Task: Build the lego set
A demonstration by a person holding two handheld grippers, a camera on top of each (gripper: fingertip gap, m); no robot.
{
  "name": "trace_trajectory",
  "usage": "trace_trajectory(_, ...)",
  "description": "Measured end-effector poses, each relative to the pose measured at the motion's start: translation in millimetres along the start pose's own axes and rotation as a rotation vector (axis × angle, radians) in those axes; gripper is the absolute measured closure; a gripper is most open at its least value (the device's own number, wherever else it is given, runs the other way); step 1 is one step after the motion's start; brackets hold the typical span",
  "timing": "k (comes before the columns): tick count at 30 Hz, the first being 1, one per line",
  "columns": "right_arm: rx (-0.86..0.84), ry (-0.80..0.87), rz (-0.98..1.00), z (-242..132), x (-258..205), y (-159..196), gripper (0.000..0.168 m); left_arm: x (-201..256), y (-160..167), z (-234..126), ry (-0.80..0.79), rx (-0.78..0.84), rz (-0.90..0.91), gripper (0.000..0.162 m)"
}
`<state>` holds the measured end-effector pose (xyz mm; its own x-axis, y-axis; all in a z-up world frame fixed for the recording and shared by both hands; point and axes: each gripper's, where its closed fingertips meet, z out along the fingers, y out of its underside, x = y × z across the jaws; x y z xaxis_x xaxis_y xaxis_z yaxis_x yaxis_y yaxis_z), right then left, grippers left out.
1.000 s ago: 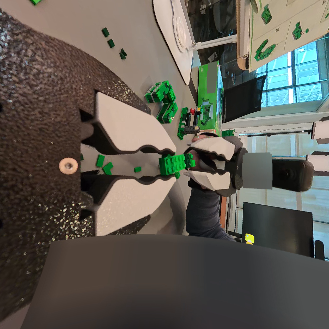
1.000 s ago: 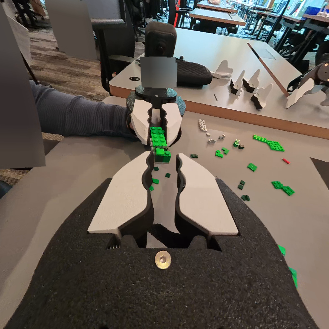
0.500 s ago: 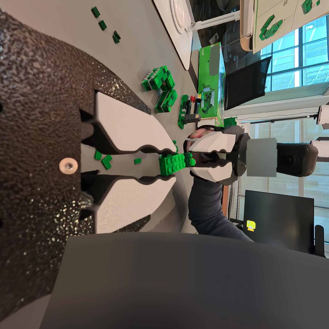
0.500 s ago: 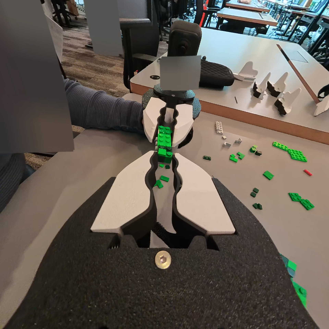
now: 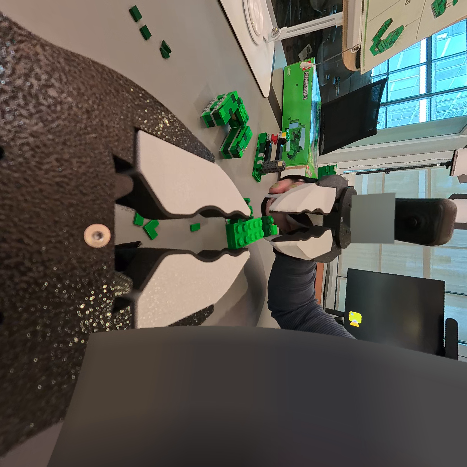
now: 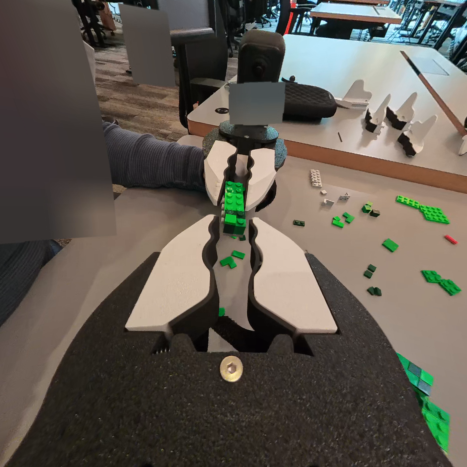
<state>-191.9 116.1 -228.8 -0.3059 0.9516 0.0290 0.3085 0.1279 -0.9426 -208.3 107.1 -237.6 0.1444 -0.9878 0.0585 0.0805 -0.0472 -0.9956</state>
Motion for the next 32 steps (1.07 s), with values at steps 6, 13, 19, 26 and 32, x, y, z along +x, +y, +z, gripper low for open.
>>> trace_trajectory(6, -0.006, -0.016, 0.001, 1, -1, 1, 0.153, 1, 0, 0, 0.008, -0.001, -0.002, 0.141)
trace_trajectory(13, -0.024, -0.04, -0.05, 1, -3, 4, 0.154, 3, 1, 1, 0.02, -0.008, -0.005, 0.141)
trace_trajectory(19, -0.049, -0.072, -0.097, 0, -5, 5, 0.154, 5, 2, 2, 0.033, -0.015, -0.009, 0.141)
trace_trajectory(26, -0.02, 0.0, -0.027, 0, 5, -4, 0.153, -2, -2, 0, -0.015, 0.015, -0.005, 0.141)
trace_trajectory(32, 0.068, 0.169, -0.087, -9, 10, -17, 0.161, -9, -15, -7, -0.147, 0.056, 0.158, 0.141)
